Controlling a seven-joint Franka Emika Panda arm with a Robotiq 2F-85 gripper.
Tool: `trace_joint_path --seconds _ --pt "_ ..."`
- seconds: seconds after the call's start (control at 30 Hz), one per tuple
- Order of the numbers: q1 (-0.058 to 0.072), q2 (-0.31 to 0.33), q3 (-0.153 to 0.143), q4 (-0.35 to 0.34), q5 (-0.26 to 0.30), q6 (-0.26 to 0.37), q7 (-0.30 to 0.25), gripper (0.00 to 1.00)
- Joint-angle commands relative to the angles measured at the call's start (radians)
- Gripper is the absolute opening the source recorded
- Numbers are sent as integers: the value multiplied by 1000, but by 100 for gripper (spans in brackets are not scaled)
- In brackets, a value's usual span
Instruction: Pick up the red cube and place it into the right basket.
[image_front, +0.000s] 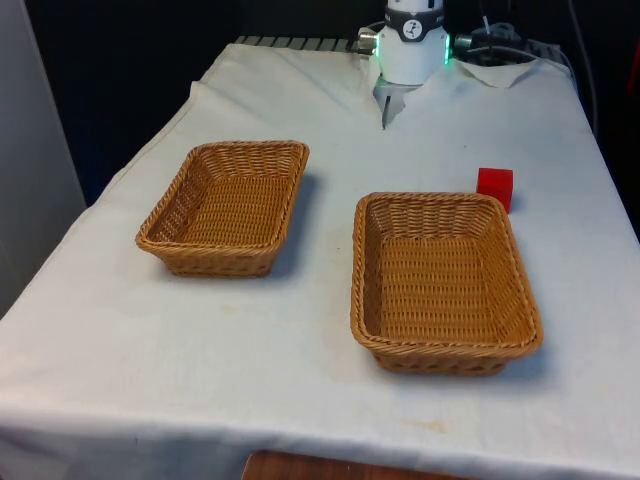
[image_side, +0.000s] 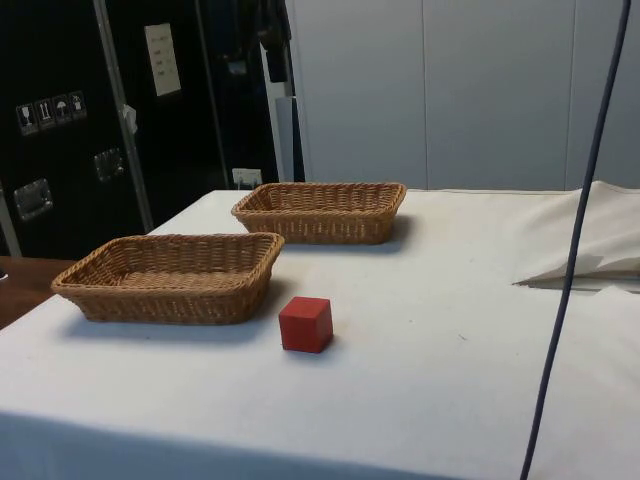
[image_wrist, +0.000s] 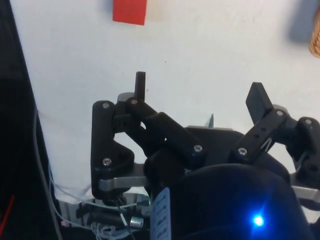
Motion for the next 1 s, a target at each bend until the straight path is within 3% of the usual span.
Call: trace_joint_path --seconds 0.0,0.17,0.2,0.43,0.47,0.7,0.73,0.97 --pt "4 -10 7 -21 3 32 12 100" --pt "3 -13 27 -57 6 81 28 100" --pt "0 -7 26 -47 2 64 22 100" --pt "2 -4 55 -117 25 170 39 100" --pt "0 -5 55 -113 17 157 37 100" --pt "4 22 75 -158 59 243 33 100" --pt "0 15 71 -151 43 221 36 100" --pt "3 64 105 -179 94 304 29 100"
